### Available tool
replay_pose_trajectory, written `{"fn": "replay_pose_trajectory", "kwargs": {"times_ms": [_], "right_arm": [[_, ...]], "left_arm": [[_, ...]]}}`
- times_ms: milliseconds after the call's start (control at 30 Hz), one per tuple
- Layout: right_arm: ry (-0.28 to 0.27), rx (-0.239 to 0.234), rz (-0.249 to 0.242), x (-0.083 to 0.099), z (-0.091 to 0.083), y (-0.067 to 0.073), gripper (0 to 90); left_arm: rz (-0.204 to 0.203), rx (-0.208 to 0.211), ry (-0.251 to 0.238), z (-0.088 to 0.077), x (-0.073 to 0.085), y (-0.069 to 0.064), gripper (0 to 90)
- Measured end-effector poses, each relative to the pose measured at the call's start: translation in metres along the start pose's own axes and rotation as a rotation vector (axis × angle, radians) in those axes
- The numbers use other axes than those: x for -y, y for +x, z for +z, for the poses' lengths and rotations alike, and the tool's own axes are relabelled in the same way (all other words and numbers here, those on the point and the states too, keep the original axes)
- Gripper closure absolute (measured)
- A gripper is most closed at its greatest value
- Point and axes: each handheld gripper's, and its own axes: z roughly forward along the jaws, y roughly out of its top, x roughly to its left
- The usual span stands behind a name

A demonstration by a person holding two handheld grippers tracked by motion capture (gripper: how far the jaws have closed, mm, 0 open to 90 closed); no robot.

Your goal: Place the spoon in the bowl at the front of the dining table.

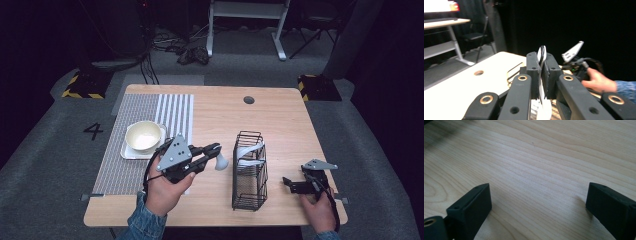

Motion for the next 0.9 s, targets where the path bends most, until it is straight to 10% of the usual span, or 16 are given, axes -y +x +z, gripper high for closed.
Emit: {"fn": "replay_pose_trajectory", "kwargs": {"times_ms": [900], "right_arm": [[0.0, 0.0, 0.001, 0.0, 0.0, 0.0, 6.4]], "left_arm": [[-0.07, -0.363, 0.018, -0.031, 0.026, 0.062, 84.9]]}}
